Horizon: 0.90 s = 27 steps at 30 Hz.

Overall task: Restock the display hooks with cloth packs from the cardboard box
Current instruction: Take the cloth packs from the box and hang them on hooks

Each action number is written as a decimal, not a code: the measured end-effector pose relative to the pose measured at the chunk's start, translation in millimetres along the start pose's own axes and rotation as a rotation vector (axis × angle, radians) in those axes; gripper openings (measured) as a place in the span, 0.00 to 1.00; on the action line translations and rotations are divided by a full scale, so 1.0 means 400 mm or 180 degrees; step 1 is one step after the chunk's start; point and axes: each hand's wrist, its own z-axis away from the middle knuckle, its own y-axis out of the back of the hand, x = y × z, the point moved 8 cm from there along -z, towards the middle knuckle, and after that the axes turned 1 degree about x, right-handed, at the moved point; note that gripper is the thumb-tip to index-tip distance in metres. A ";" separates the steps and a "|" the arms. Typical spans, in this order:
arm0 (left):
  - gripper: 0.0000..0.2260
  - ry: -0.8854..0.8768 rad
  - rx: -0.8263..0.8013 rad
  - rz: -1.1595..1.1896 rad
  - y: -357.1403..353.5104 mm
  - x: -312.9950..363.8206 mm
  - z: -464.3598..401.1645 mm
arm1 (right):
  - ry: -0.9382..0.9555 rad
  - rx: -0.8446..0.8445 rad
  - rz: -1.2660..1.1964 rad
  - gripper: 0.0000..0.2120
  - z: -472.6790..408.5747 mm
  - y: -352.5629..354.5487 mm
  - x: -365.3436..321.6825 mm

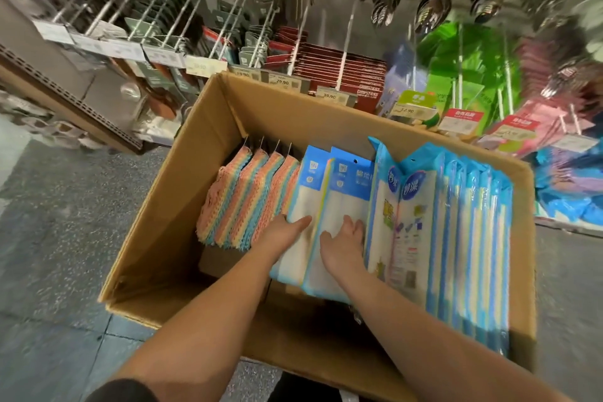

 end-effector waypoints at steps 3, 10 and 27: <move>0.25 -0.0215 -0.0074 0.0194 -0.011 0.023 0.010 | 0.0039 0.0040 -0.0060 0.30 -0.006 0.023 0.017; 0.31 -0.0204 -0.1057 0.1282 -0.102 0.025 0.030 | 0.0191 -0.0210 -0.0180 0.28 0.009 0.051 0.025; 0.21 -0.1446 0.0120 0.1495 0.154 0.173 0.493 | 0.2092 -0.0043 -0.0927 0.20 0.311 0.276 -0.163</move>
